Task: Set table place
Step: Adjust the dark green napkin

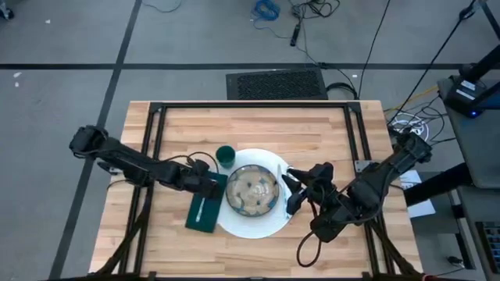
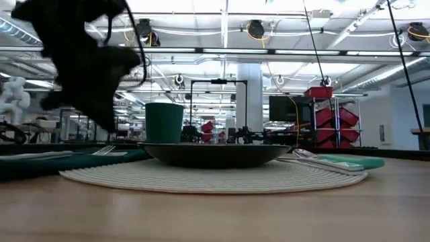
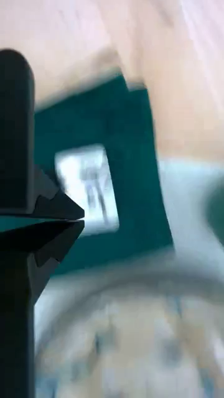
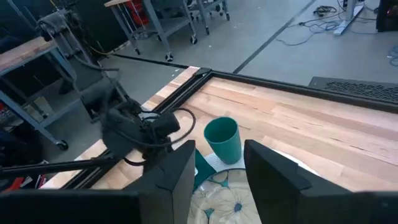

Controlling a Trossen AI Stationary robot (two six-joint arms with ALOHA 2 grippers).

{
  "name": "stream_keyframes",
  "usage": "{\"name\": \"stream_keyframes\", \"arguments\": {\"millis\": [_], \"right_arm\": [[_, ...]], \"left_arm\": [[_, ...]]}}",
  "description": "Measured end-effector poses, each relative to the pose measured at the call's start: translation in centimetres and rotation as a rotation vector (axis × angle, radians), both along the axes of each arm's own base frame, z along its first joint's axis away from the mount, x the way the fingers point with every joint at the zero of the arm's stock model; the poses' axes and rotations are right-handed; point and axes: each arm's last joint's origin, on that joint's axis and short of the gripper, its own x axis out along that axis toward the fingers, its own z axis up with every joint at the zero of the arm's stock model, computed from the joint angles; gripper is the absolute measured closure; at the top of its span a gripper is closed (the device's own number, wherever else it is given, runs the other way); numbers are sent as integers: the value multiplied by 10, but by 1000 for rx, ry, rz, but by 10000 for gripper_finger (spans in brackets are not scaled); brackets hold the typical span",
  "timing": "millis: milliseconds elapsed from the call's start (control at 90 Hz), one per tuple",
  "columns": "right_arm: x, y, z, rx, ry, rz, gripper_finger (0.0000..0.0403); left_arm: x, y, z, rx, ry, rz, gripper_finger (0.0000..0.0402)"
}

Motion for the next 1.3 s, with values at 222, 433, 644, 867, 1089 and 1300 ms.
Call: {"name": "stream_keyframes", "arguments": {"millis": [222,433,644,867,1089,1300], "right_arm": [[0,0,0,7,-1,1,277],[0,0,0,12,-3,3,277],[1,-1,0,13,-5,-4,277],[3,-3,0,17,-12,-12,277],[3,-2,1,21,-18,-9,277],[3,-2,1,13,-12,-5,277]], "left_arm": [[-11,-43,37,-23,5,-235,401],[-51,-77,10,-48,183,-289,401],[-65,-91,-18,-59,259,-207,401],[-63,-98,-38,-43,319,-131,401],[-54,-107,-50,-83,294,-136,402],[-46,-115,-48,-158,192,-99,402]]}}
